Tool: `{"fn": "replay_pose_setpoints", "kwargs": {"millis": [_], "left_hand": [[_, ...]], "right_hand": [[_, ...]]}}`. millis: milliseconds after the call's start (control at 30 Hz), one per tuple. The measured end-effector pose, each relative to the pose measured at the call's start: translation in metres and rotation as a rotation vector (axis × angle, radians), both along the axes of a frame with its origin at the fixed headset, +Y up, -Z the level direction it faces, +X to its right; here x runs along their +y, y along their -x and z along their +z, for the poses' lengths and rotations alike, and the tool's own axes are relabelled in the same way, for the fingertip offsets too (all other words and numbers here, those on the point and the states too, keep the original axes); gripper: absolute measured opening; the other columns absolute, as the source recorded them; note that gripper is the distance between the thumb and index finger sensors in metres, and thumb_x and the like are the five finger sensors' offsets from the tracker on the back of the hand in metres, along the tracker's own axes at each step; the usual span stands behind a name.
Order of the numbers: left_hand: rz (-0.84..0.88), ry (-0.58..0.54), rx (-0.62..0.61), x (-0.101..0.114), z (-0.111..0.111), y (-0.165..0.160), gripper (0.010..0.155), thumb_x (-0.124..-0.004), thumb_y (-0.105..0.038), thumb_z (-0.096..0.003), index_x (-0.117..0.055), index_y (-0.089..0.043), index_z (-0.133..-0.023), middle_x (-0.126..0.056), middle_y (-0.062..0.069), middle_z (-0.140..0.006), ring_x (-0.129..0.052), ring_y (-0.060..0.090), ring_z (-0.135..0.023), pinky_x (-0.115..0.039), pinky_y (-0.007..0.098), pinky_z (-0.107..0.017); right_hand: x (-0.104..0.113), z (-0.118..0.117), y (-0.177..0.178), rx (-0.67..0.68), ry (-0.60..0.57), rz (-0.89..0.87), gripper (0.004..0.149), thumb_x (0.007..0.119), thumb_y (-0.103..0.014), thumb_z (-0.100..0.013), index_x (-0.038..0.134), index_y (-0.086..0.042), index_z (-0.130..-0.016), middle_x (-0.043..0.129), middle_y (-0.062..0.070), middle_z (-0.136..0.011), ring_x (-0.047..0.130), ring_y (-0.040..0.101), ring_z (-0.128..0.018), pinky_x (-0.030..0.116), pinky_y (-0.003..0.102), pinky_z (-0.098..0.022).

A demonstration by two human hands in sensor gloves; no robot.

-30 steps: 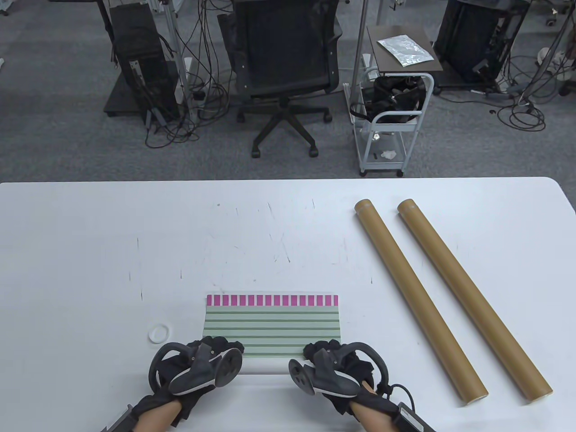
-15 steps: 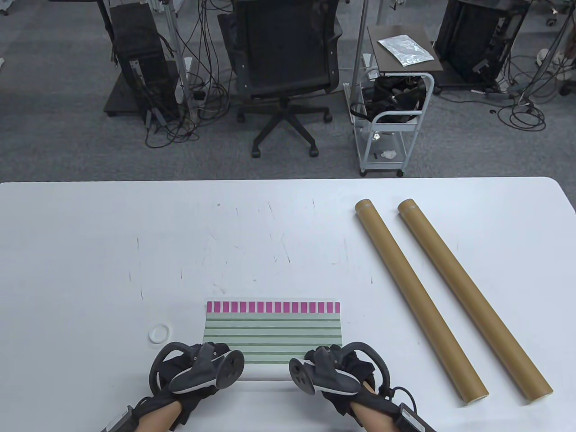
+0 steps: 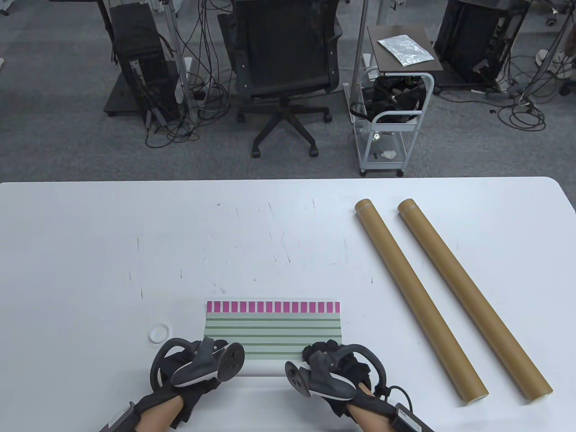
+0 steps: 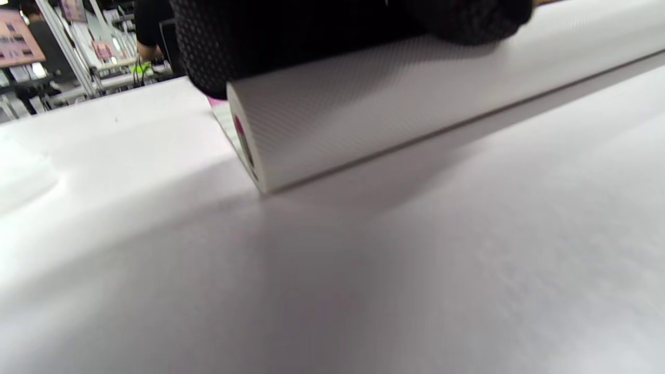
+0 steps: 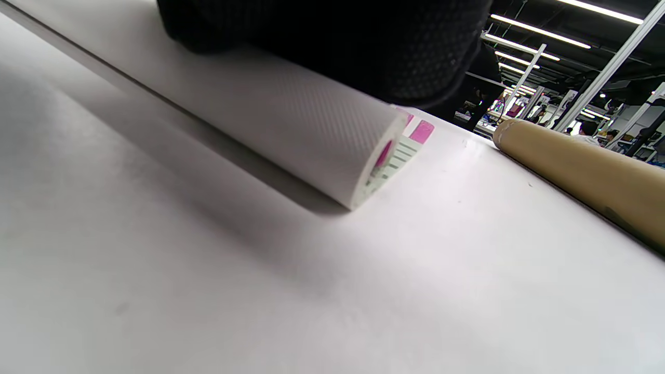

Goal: Roll up mouse pads and store in mailing tubes

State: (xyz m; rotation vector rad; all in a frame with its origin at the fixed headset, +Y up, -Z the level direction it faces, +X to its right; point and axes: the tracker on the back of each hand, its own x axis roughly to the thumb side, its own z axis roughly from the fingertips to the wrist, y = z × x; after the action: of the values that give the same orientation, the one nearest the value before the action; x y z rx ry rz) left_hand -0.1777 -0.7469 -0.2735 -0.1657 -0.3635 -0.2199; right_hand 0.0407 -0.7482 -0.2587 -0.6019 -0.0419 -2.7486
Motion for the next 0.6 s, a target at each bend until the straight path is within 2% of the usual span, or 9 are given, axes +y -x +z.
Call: {"fn": "replay_pose_setpoints", "kwargs": {"millis": [67,133,200,333,367,600], "left_hand": [[-0.002,-0.023,-0.008,0.0013,0.0014,0.0002,0.050,-0.073,-0.053,-0.0379,-0.074,-0.045,-0.087,-0.085,-0.016,-0.089,-0.091,0.010,-0.081,-0.080,0.028,-0.066],[-0.001,0.016,0.013,-0.0051,0.0016,0.0000,0.046,-0.067,-0.047,-0.0421,-0.072,-0.043,-0.088,-0.084,-0.015,-0.089,-0.090,0.011,-0.081,-0.080,0.029,-0.066],[-0.008,0.019,0.013,-0.0064,0.0004,-0.0002,0.047,-0.065,-0.046,-0.0421,-0.071,-0.043,-0.088,-0.083,-0.015,-0.090,-0.090,0.011,-0.081,-0.079,0.029,-0.067],[-0.011,0.024,0.014,-0.0058,0.0010,-0.0025,0.045,-0.064,-0.044,-0.0422,-0.074,-0.042,-0.086,-0.086,-0.015,-0.086,-0.092,0.011,-0.078,-0.081,0.029,-0.065],[-0.005,0.061,-0.001,-0.0052,0.0017,-0.0028,0.045,-0.064,-0.043,-0.0419,-0.075,-0.042,-0.085,-0.087,-0.014,-0.085,-0.092,0.011,-0.076,-0.081,0.029,-0.064],[-0.018,0.033,-0.009,-0.0044,0.0067,-0.0041,0.046,-0.066,-0.043,-0.0421,-0.075,-0.041,-0.087,-0.086,-0.013,-0.087,-0.092,0.013,-0.078,-0.081,0.030,-0.064]], "right_hand": [[-0.0005,-0.0006,-0.0001,-0.004,0.006,-0.001,0.050,0.065,-0.026,-0.041,0.071,-0.027,-0.090,0.082,-0.001,-0.086,0.088,0.023,-0.071,0.078,0.037,-0.055],[-0.0006,-0.0011,-0.0009,-0.006,0.007,-0.008,0.050,0.064,-0.025,-0.041,0.071,-0.027,-0.091,0.082,-0.001,-0.087,0.088,0.023,-0.071,0.078,0.037,-0.055],[-0.0004,-0.0027,-0.0021,-0.011,0.016,-0.016,0.050,0.063,-0.026,-0.041,0.071,-0.028,-0.091,0.083,-0.002,-0.086,0.088,0.022,-0.071,0.078,0.037,-0.056],[0.0017,-0.0054,-0.0041,-0.016,0.069,-0.035,0.050,0.064,-0.026,-0.040,0.072,-0.028,-0.090,0.084,-0.002,-0.085,0.088,0.022,-0.070,0.077,0.038,-0.056],[0.0023,-0.0058,-0.0055,-0.007,0.117,-0.040,0.050,0.064,-0.026,-0.040,0.071,-0.028,-0.090,0.083,-0.002,-0.086,0.087,0.022,-0.071,0.077,0.038,-0.056],[0.0004,-0.0060,-0.0069,-0.003,0.107,-0.049,0.050,0.064,-0.027,-0.040,0.072,-0.028,-0.090,0.083,-0.002,-0.085,0.088,0.022,-0.070,0.077,0.038,-0.056]]}}
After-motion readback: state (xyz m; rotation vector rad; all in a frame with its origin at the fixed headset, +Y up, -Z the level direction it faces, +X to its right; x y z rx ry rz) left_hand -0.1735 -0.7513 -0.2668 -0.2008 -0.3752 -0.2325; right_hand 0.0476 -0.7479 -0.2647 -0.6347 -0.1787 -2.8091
